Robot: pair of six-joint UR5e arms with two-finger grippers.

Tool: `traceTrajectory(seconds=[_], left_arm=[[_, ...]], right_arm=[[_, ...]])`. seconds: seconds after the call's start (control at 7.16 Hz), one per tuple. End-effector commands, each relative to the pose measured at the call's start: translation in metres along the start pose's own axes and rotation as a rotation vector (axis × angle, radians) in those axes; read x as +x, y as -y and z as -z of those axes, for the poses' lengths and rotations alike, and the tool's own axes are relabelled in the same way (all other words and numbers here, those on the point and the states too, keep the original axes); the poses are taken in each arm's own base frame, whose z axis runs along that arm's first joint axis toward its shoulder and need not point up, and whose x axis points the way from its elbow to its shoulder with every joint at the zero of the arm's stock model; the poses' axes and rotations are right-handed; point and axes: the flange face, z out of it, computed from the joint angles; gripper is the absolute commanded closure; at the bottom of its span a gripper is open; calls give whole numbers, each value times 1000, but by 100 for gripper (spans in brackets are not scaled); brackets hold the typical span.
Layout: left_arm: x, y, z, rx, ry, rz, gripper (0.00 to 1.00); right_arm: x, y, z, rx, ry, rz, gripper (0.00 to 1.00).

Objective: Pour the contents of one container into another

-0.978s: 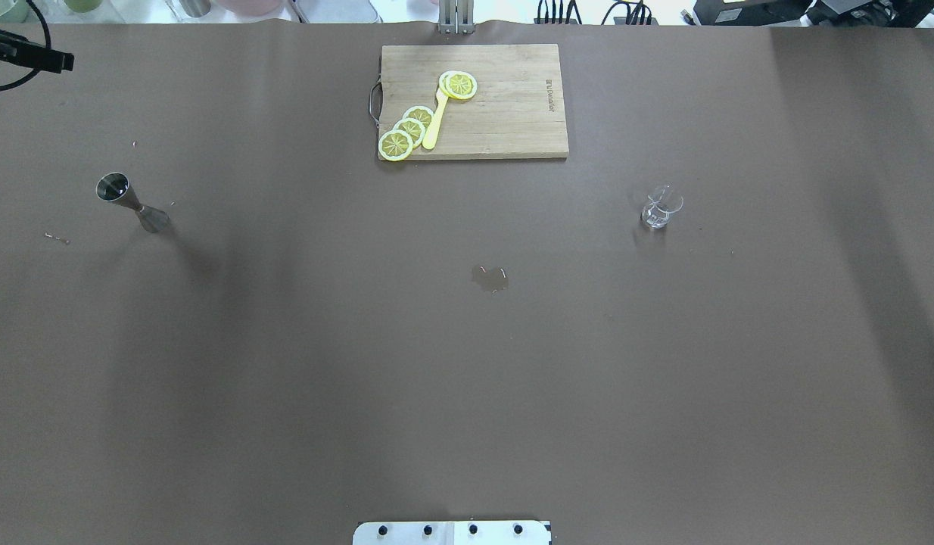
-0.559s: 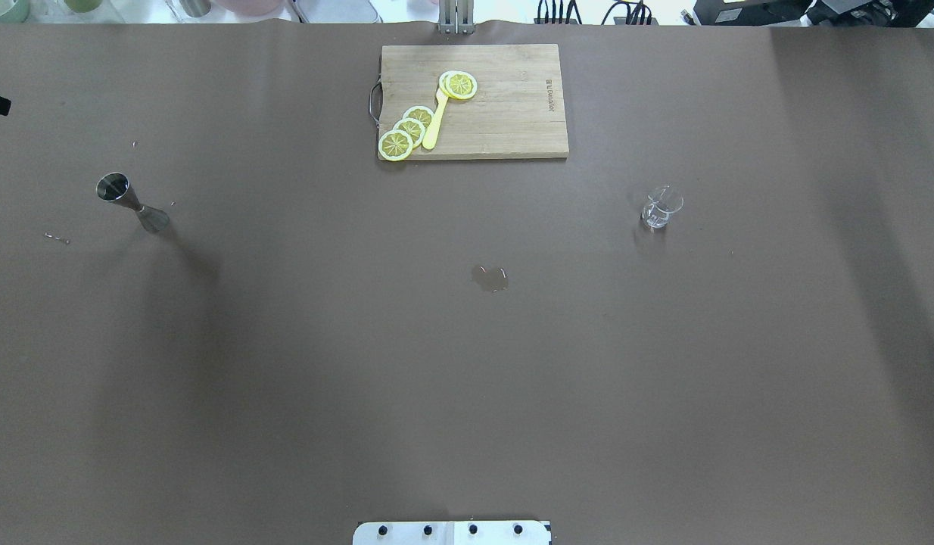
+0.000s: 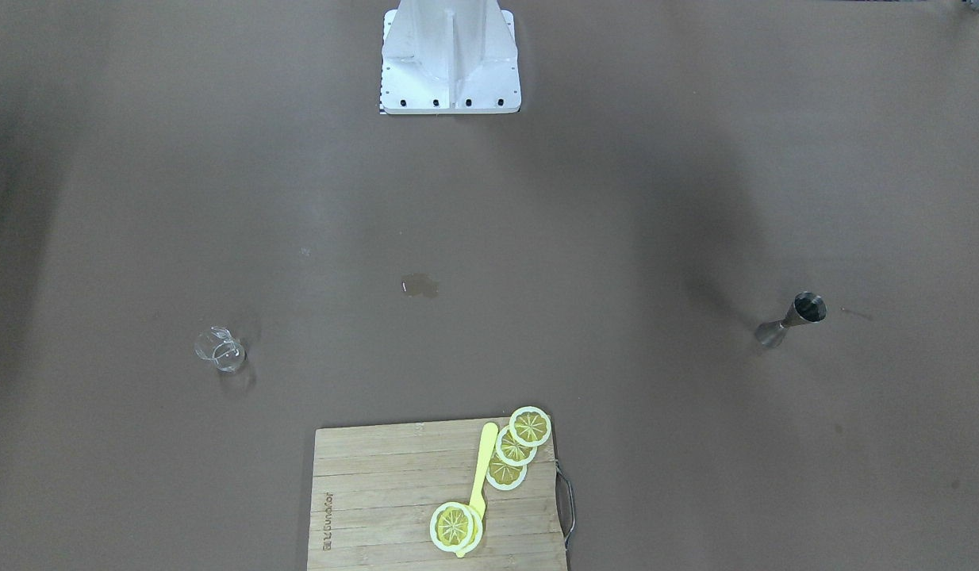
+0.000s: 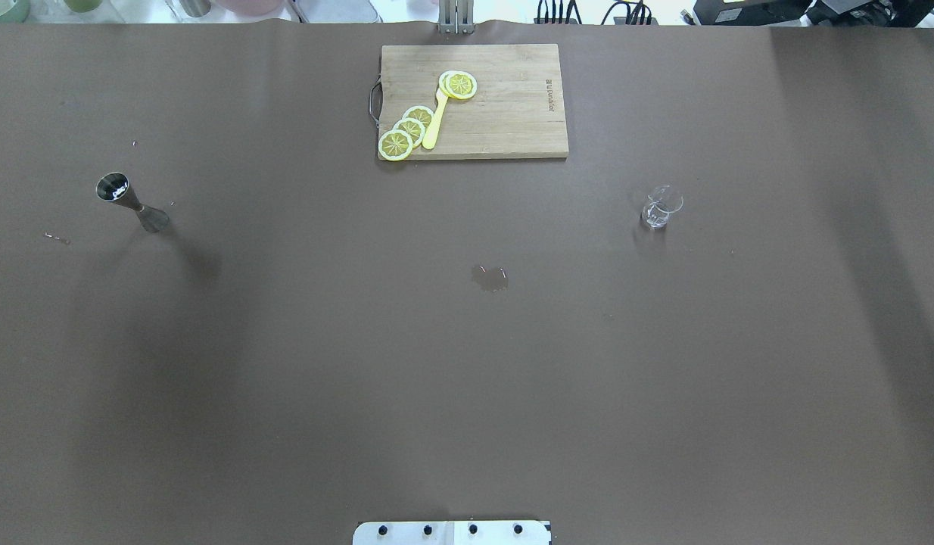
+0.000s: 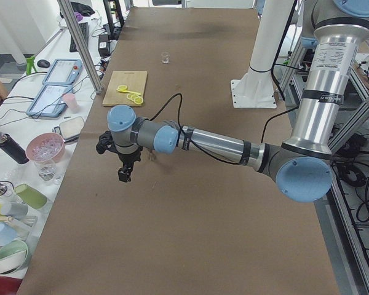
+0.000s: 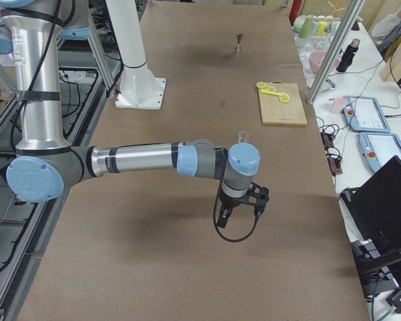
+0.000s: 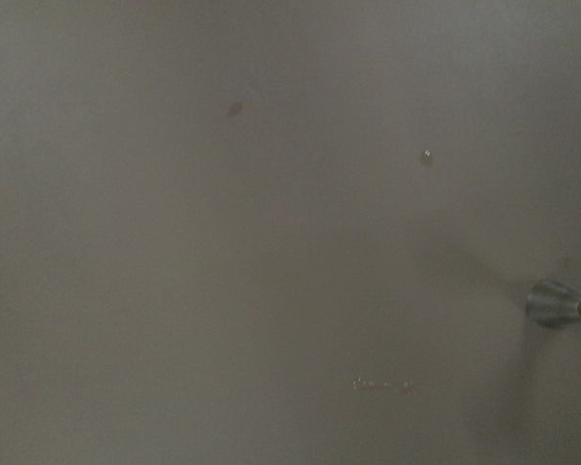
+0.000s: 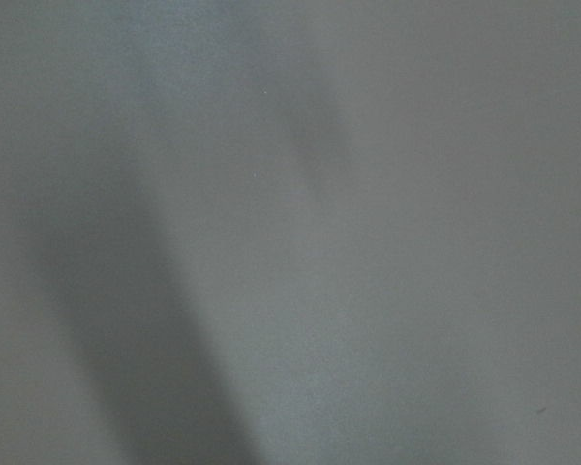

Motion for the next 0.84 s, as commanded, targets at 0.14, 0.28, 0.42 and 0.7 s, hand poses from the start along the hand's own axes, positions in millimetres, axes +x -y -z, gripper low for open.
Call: traceTrajectory(seconds=[0.14,0.28,0.42,0.7], left_arm=[[-43,-67,-25,-53,-3,89,1],[-41,-65,-26,-54,-6,89,2],[-45,-66,-30,-60,-10,96,2],[-45,-60,-32,-65,-9,145,2]], right_arm=[[-5,0,3,7,13,28,0],[-14,-2,7,17,15,112,0],[-14,-2,7,20,10,228,0],[-13,-3,7,18,12,262,0]])
